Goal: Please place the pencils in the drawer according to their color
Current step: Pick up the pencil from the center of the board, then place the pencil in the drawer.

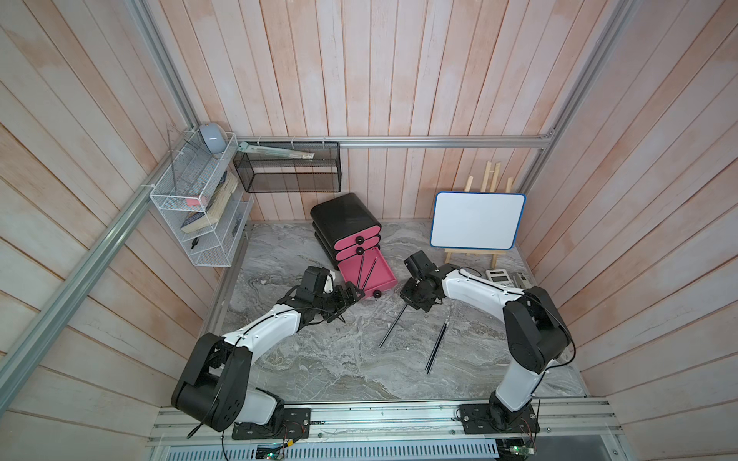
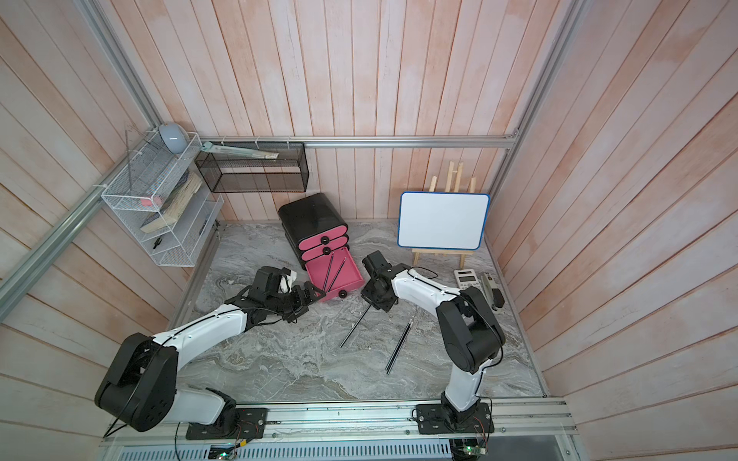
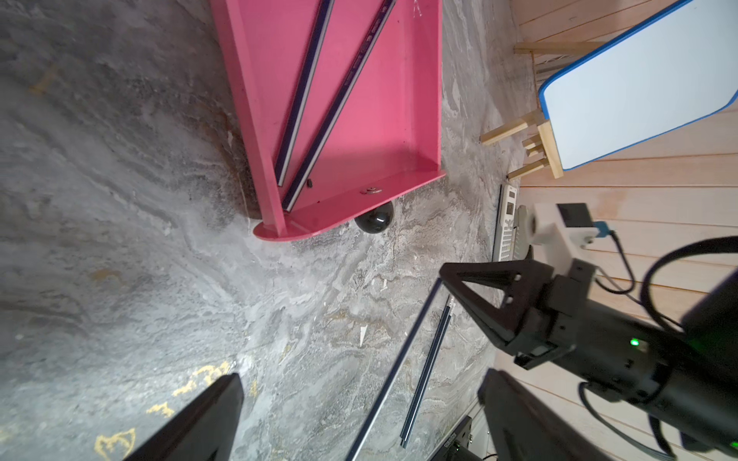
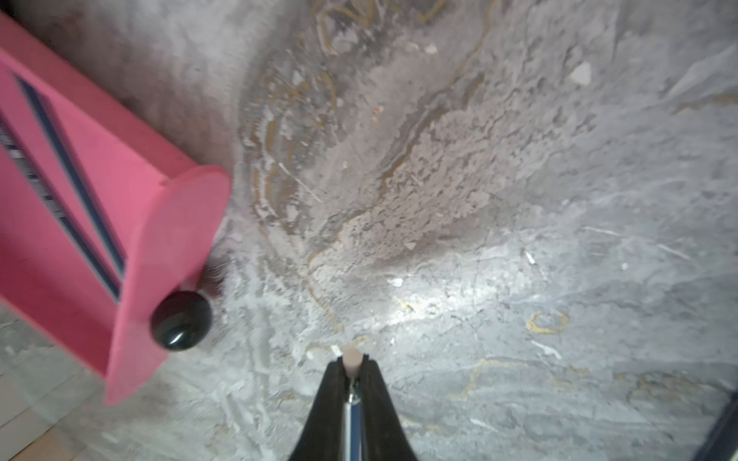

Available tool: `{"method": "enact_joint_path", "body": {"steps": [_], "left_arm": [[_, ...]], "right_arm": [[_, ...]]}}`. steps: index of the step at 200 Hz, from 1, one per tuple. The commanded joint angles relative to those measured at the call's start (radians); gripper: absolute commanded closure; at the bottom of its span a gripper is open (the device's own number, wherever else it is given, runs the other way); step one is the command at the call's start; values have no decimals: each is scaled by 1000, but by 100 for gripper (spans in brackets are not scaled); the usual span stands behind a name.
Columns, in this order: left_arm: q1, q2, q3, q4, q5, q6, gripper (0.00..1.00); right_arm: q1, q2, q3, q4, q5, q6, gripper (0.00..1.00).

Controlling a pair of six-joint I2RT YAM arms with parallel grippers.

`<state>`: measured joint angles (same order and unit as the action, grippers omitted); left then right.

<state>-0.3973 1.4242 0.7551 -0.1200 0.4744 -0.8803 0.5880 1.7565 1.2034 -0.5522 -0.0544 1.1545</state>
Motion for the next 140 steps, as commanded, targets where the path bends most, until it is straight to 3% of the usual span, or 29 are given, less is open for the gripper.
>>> {"method": "enact_joint_path", "body": {"steps": [1, 75, 140], "left_arm": [[8, -10, -4, -10, -1, -14, 0], [41, -14, 31, -25, 3, -13, 0], [87, -41, 53, -64, 12, 10, 0]], "right_arm": [[-14, -35, 31, 21, -11, -13, 100], [-49, 98, 300, 48, -34, -25, 100], [-100, 287, 563, 25, 33, -56, 100]]}}
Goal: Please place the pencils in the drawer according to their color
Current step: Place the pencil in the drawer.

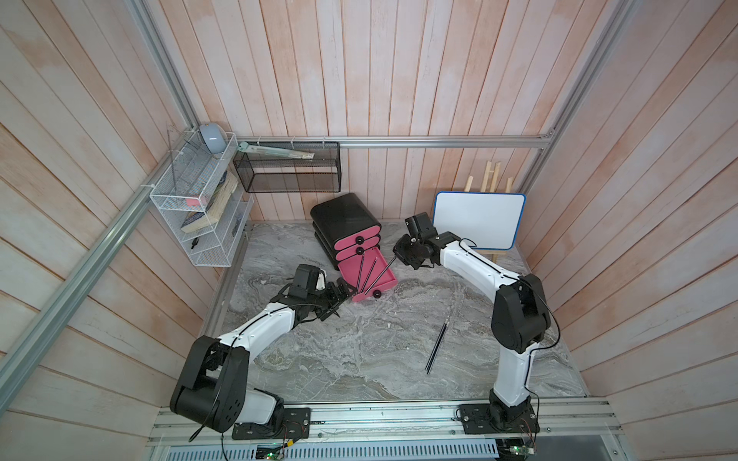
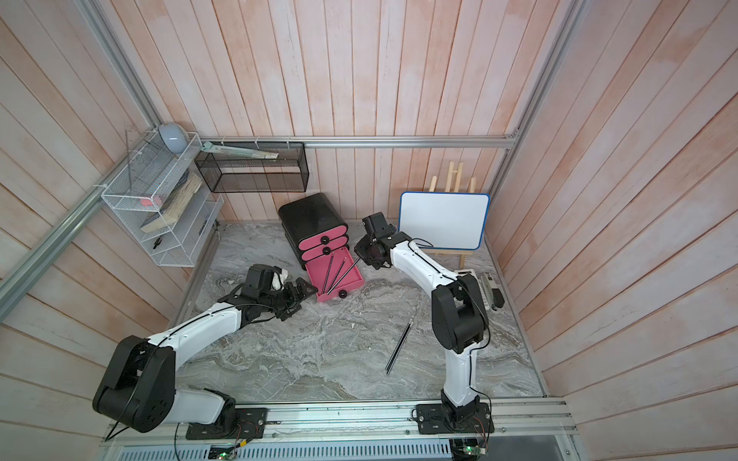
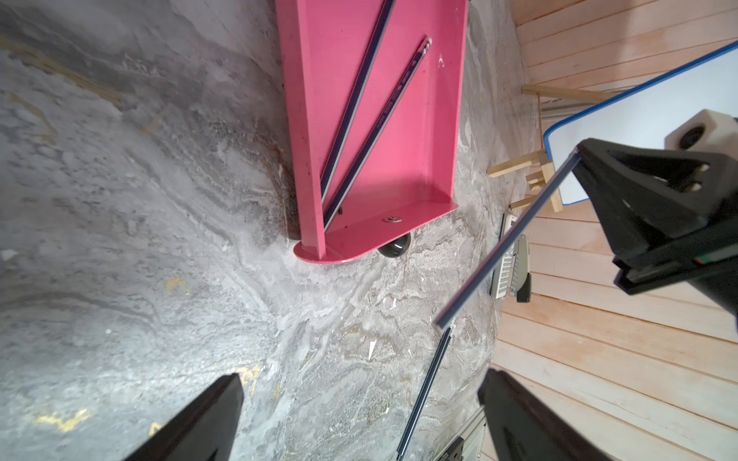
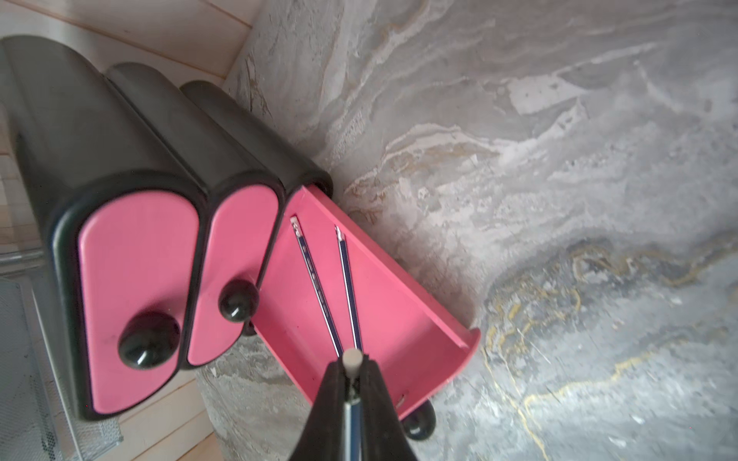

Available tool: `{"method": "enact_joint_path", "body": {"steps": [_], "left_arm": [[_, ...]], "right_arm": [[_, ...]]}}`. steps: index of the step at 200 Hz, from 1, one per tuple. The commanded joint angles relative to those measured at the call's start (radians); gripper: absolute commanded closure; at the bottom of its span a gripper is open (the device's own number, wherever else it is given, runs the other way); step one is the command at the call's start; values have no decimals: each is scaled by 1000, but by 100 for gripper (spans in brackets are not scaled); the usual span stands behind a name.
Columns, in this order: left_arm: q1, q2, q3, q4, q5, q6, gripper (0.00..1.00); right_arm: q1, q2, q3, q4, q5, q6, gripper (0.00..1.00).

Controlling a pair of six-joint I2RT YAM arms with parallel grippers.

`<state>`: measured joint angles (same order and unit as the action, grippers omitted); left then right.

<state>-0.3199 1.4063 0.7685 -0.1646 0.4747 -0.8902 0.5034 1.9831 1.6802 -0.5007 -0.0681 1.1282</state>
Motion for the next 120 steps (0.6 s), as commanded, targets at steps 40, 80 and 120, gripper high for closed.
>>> {"method": "enact_joint_path", "body": {"steps": [40, 80, 120], "left_arm": [[12, -18, 49, -9, 18, 13, 0], [12, -12, 55, -6, 18, 11, 0], [12, -7, 55, 6, 19, 5, 0]], "right_arm": [[-19, 161, 193, -51, 99, -57, 100], [-3, 238, 254, -59, 116, -90, 100], [39, 298, 332, -93, 114, -120, 100]]}}
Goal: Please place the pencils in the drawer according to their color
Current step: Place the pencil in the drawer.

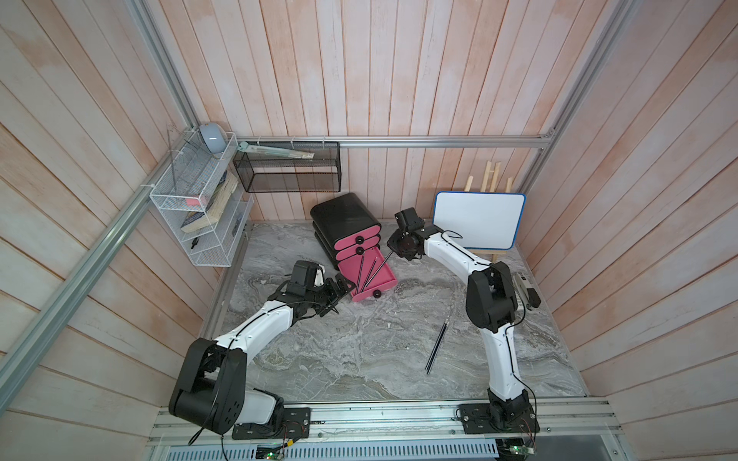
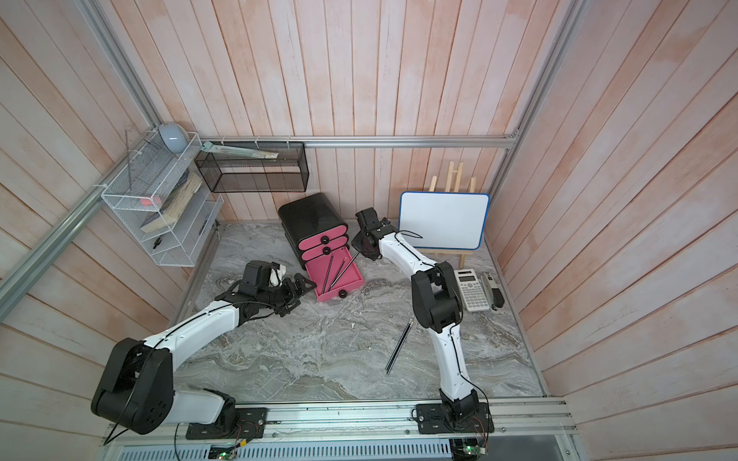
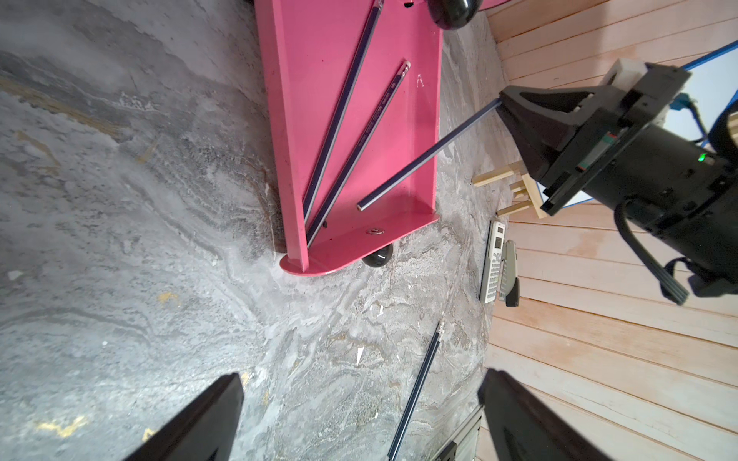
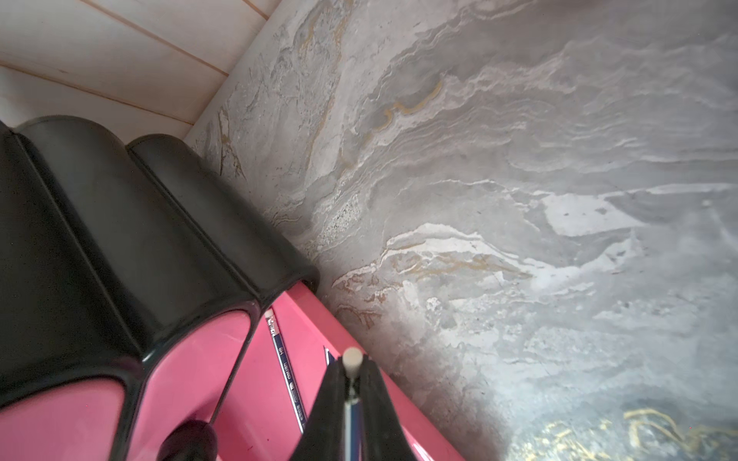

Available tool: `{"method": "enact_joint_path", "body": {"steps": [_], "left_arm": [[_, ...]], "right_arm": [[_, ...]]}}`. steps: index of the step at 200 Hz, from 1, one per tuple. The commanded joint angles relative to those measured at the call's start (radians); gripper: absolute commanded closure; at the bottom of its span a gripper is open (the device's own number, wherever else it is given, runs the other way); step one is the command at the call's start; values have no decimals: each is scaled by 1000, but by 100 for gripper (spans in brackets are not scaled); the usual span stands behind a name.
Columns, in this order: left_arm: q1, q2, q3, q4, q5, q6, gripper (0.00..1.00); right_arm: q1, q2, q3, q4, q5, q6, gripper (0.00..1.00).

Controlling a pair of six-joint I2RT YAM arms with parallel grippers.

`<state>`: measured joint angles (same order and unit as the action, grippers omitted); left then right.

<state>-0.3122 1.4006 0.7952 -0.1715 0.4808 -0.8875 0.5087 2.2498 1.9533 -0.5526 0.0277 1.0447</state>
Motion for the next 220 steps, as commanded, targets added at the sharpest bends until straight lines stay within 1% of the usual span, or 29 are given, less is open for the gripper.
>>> {"method": "enact_joint_path", "body": {"steps": [1, 76, 97, 108, 124, 142, 169, 220], "left_arm": [[5, -2, 28, 12, 13, 2, 0], [4, 8, 25, 29, 13, -5, 0], [5, 12, 31, 30, 13, -5, 0], [5, 13, 33, 31, 15, -5, 1], [4, 14, 36, 32, 15, -4, 0], [4, 13, 38, 30, 15, -2, 0], [5, 13, 35, 27, 18, 5, 1], [0, 11, 38, -5, 17, 30, 1]], "right_arm": [[35, 33, 60, -41, 18, -37, 100], [94, 105, 135, -75, -14, -63, 100], [98, 104, 136, -78, -21, -67, 80], [99, 98, 136, -79, -21, -70, 74], [99, 83, 135, -77, -22, -76, 70], [99, 55, 126, -73, -21, -84, 69], [99, -12, 60, -39, -36, -74, 69], [98, -214, -208, 89, -38, -52, 69]]}}
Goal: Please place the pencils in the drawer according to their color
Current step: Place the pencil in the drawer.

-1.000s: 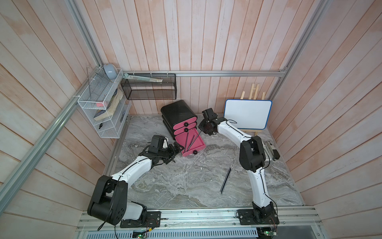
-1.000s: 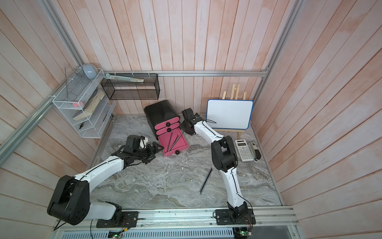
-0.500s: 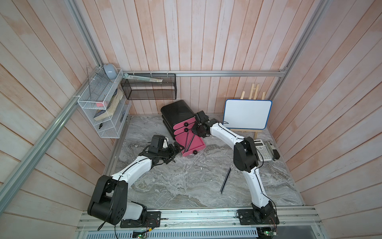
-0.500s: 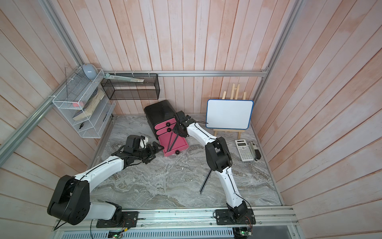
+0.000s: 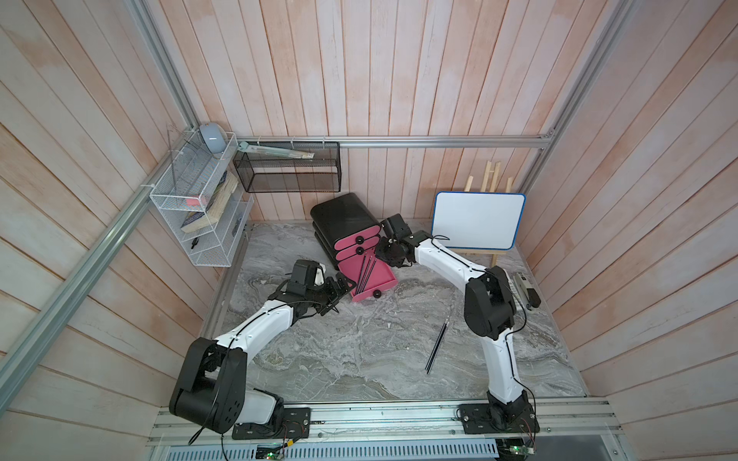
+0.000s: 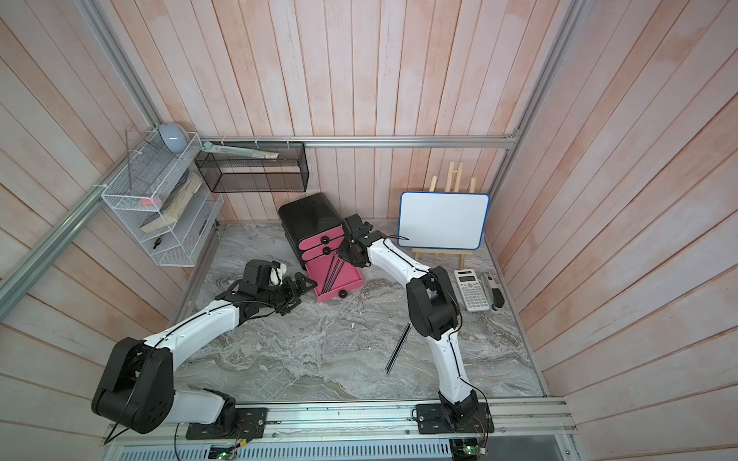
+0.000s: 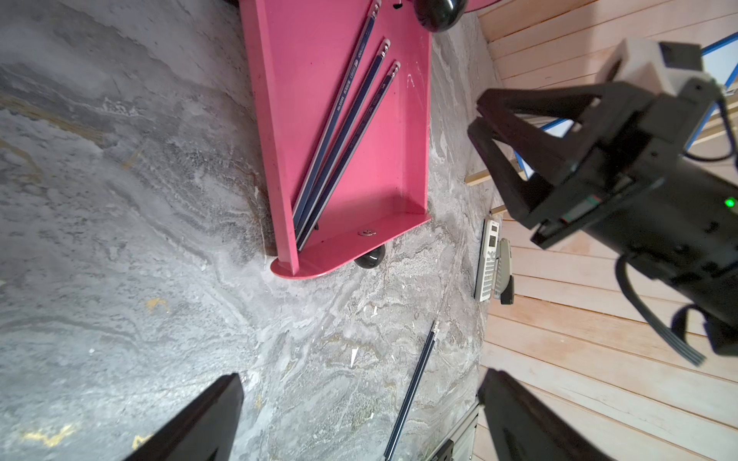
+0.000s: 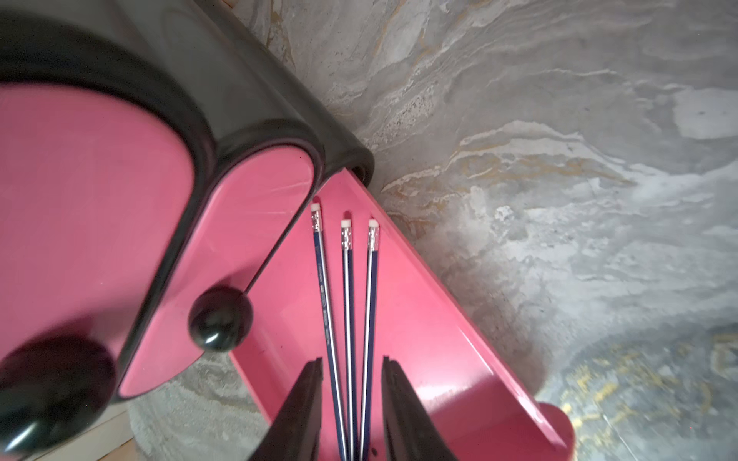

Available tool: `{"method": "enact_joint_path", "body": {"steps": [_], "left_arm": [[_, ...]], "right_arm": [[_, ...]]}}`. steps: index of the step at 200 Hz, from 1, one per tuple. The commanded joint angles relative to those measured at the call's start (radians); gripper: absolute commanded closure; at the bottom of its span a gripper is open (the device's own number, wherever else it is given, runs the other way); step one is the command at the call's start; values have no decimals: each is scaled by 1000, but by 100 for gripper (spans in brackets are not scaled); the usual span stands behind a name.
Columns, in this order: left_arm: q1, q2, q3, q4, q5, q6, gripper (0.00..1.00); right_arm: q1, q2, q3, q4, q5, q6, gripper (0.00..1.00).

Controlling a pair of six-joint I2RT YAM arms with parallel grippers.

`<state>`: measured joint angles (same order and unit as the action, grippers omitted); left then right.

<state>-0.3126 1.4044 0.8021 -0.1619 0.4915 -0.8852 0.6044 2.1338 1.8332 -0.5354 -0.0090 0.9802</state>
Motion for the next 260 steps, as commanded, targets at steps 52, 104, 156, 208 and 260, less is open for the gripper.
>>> {"method": "enact_joint_path", "body": {"steps": [52, 104, 156, 208, 260], "left_arm": [[-37, 9, 69, -80, -28, 63, 1], [-133, 43, 106, -97, -82, 77, 1], [-217, 86, 128, -77, -110, 75, 0], [-253, 95, 117, -66, -108, 75, 0], [-257, 96, 108, -66, -92, 86, 1]], "right_arm": [[-23, -284, -373, 156, 10, 2, 69], [-60, -465, -605, 120, 82, -46, 69], [-100, -599, -816, 29, 112, -17, 68], [-130, -699, -994, 1, 122, 4, 67], [-138, -693, -1062, 24, 106, 20, 68]]}}
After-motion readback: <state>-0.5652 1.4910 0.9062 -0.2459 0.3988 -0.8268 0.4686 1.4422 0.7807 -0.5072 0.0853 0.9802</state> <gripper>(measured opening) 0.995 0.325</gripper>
